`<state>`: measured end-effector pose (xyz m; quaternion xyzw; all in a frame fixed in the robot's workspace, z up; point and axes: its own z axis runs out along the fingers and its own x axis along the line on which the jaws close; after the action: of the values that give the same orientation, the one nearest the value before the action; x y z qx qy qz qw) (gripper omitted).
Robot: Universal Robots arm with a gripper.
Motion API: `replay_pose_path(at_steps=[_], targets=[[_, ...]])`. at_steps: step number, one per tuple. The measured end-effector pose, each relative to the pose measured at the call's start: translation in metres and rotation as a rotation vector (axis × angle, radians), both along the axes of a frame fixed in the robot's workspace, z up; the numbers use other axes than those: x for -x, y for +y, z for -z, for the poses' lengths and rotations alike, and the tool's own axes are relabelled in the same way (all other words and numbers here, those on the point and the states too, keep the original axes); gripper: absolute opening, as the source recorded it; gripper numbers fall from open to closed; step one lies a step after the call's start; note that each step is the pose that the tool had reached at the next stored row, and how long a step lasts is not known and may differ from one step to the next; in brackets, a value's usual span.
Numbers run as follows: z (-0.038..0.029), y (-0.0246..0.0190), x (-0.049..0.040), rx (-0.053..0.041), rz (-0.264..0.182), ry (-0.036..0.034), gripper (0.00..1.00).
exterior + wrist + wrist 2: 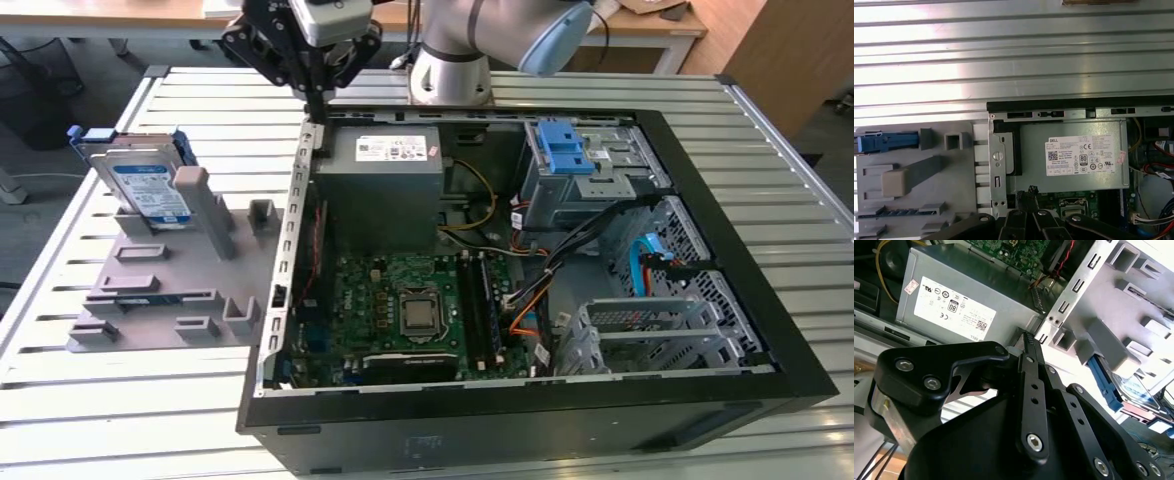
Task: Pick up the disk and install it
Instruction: 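Reach for the disk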
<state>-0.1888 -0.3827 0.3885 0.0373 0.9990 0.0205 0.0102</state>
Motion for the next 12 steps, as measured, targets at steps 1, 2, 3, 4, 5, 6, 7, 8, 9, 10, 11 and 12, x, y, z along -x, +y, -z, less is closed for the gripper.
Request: replay_pose_path(at_steps=[1,2,3,4,5,6,7,8,9,10,11,12], targets=[[0.0000,0.0001,0.0007,0.0001,0.000,0.0001,0.11],[0.0001,0.0001,0.0014,0.0001,0.000,0.0001,0.11],[0.0002,0.0002,0.0022,0.0000,0.000,0.0001,0.11],[0.0003,0.0002,0.0030,0.0000,0.000,0.0000,0.11],[0.0004,0.0003,0.0037,0.0000,0.000,0.0001,0.11],[0.0005,0.0004,0.0044,0.0000,0.000,0.0000,0.11],[0.0006,0.0005,0.0051,0.0000,0.000,0.0000,0.11],[0.0006,0.0005,0.0058,0.0000,0.000,0.0000,0.11],[0.0007,0.0006,0.0066,0.0001,0.000,0.0001,0.11],[0.0008,0.0007,0.0074,0.0001,0.000,0.0001,0.11],[0.0010,0.0007,0.0081,0.0000,0.000,0.0001,0.11],[0.0011,0.0008,0.0089,0.0001,0.000,0.0001,0.11]])
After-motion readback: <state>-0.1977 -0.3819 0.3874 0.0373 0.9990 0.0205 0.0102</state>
